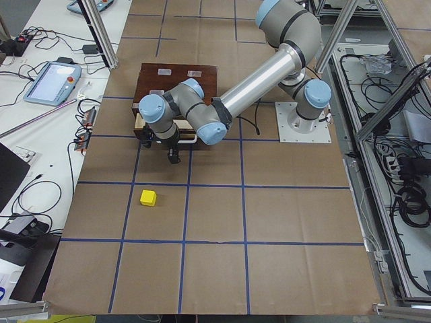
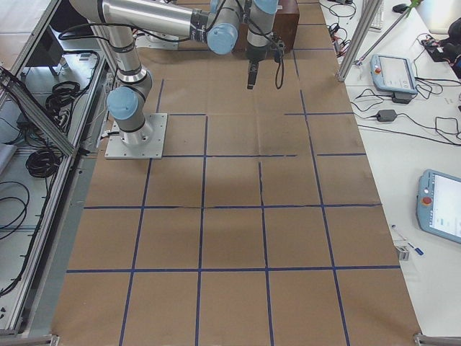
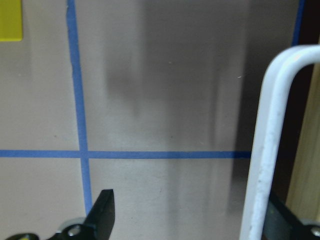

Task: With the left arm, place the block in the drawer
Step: 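Pull the drawer open toward the yellow cube with the left gripper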

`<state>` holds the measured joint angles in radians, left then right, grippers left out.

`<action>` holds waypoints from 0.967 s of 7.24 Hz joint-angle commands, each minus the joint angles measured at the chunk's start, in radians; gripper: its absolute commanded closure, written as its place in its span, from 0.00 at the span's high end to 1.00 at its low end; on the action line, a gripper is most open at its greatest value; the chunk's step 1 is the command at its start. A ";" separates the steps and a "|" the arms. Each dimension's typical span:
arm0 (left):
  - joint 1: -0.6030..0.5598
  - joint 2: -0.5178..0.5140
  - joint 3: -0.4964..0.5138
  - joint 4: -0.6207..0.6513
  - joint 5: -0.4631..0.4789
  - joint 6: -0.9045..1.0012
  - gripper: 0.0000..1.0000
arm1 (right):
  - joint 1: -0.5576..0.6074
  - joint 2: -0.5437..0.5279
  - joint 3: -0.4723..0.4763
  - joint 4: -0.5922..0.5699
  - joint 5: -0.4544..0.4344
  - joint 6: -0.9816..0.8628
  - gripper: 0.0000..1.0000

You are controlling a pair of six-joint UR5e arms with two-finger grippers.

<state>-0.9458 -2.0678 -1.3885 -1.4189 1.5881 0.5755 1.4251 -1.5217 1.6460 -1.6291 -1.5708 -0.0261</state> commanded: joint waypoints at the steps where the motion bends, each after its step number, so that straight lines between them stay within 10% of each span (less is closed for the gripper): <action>1: 0.016 -0.003 0.015 0.000 0.003 0.010 0.99 | 0.000 0.000 -0.002 0.000 0.000 0.000 1.00; 7: 0.039 -0.029 0.049 0.000 0.033 0.055 0.99 | 0.000 0.000 0.000 0.000 0.000 0.000 1.00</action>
<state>-0.9087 -2.0960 -1.3470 -1.4190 1.6132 0.6287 1.4251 -1.5217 1.6459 -1.6291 -1.5708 -0.0254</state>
